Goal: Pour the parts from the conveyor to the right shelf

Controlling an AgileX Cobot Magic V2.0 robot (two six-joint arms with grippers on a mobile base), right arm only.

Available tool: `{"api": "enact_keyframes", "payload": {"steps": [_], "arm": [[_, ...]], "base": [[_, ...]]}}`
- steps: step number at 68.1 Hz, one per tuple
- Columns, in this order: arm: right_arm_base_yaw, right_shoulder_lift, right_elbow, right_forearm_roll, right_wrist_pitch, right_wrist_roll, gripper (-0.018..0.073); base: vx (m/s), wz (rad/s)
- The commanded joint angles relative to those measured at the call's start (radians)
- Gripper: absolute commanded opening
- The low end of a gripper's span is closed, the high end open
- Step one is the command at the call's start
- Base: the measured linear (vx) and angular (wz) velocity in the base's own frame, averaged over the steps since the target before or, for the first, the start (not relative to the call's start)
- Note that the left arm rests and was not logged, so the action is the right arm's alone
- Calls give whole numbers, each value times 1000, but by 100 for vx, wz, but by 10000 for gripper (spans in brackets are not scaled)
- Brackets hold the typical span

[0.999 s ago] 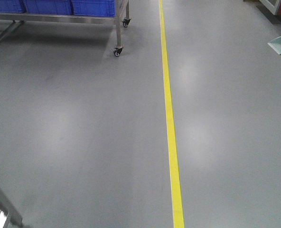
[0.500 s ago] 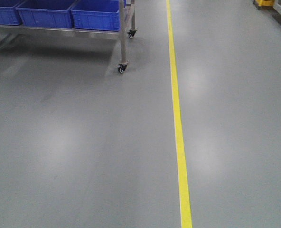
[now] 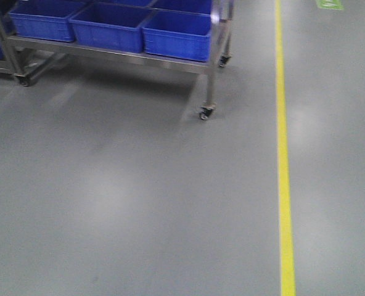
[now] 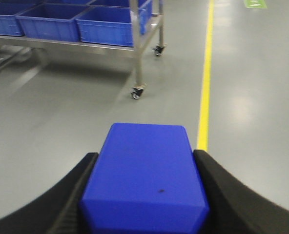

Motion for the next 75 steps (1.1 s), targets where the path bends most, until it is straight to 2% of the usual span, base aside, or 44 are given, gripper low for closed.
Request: {"api": "enact_keyframes", "payload": {"steps": [1, 75], "arm": [[-1, 12, -29, -13, -79, -1, -3], [-1, 12, -29, -13, -79, -1, -3]], "base": [[64, 44], [65, 48]]}}
